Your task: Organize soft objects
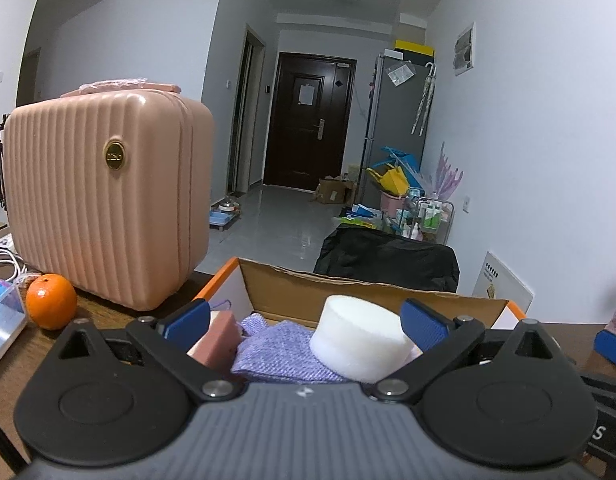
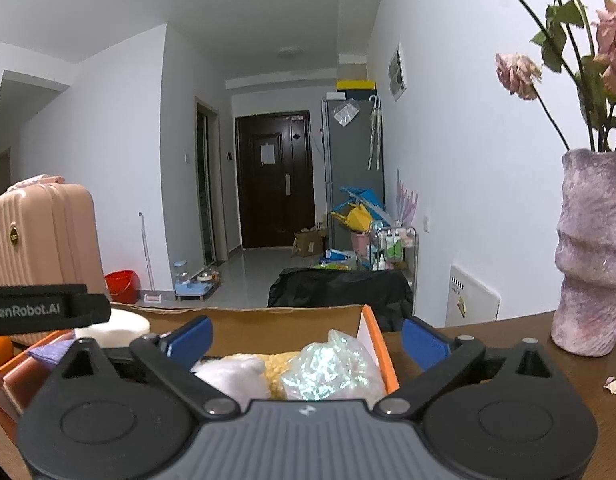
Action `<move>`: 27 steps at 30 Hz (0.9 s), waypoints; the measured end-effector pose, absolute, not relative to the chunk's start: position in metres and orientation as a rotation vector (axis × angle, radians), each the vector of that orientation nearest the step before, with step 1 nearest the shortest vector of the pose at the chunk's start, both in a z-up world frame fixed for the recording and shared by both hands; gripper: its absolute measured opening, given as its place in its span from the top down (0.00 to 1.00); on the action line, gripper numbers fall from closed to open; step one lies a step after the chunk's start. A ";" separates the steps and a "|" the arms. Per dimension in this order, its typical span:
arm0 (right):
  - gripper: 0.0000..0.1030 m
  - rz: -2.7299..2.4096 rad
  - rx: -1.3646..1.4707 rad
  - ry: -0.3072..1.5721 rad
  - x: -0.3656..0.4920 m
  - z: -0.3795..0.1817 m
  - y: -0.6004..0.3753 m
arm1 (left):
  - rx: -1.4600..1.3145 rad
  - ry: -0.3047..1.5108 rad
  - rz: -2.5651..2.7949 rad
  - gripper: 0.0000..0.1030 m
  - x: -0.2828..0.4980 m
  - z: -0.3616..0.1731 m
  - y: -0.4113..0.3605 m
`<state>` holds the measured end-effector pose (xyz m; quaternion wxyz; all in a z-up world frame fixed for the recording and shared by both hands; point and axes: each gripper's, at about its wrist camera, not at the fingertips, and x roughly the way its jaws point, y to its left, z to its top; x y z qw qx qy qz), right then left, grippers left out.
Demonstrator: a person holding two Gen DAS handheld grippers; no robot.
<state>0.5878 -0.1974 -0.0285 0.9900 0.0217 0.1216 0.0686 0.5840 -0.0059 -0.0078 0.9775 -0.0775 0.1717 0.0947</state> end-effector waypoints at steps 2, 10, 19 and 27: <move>0.00 0.135 0.039 0.232 0.582 -0.029 -0.196 | -0.162 0.350 0.187 0.00 0.580 -0.008 -0.003; 0.00 0.123 0.029 0.210 0.553 -0.027 -0.197 | -0.171 0.342 0.179 0.00 0.554 -0.005 0.001; 0.00 0.108 0.018 0.209 0.503 -0.024 -0.202 | -0.131 0.313 0.171 0.00 0.499 -0.002 0.003; 0.00 0.105 0.028 0.213 0.444 -0.015 -0.208 | -0.107 0.289 0.151 0.00 0.435 0.007 0.008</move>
